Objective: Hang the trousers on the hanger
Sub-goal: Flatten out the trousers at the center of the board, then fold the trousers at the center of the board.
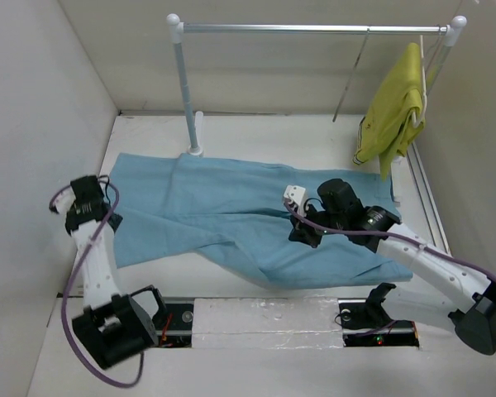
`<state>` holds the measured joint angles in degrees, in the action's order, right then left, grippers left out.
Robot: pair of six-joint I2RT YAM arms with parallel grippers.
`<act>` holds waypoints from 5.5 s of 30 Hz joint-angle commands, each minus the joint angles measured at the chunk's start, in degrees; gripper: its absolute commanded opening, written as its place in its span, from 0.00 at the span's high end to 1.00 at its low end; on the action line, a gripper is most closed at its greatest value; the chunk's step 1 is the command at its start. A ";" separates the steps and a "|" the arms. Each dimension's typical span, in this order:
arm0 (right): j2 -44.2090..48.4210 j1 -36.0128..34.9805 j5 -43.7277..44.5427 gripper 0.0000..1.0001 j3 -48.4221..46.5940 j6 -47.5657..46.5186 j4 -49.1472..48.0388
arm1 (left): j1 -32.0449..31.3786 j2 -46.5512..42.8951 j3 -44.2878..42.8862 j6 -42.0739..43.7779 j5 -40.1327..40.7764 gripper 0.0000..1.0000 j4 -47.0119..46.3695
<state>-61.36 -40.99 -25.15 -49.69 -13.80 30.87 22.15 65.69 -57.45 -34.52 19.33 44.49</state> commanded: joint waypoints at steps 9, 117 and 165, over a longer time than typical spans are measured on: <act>2.48 -1.19 -1.40 0.91 0.65 -0.35 -3.28 | 5.18 -9.02 11.92 -25.92 -11.78 0.58 2.53; -18.81 65.94 31.38 0.43 -4.73 20.21 5.67 | -50.01 -37.30 -4.51 -6.96 6.07 1.00 6.40; 4.36 86.17 18.18 1.00 8.06 6.86 7.03 | -54.31 -33.09 -18.66 -1.78 29.25 1.00 12.29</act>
<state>-65.98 44.56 -14.50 -34.57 -4.93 24.84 -31.03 31.70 -72.31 -38.76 38.24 58.52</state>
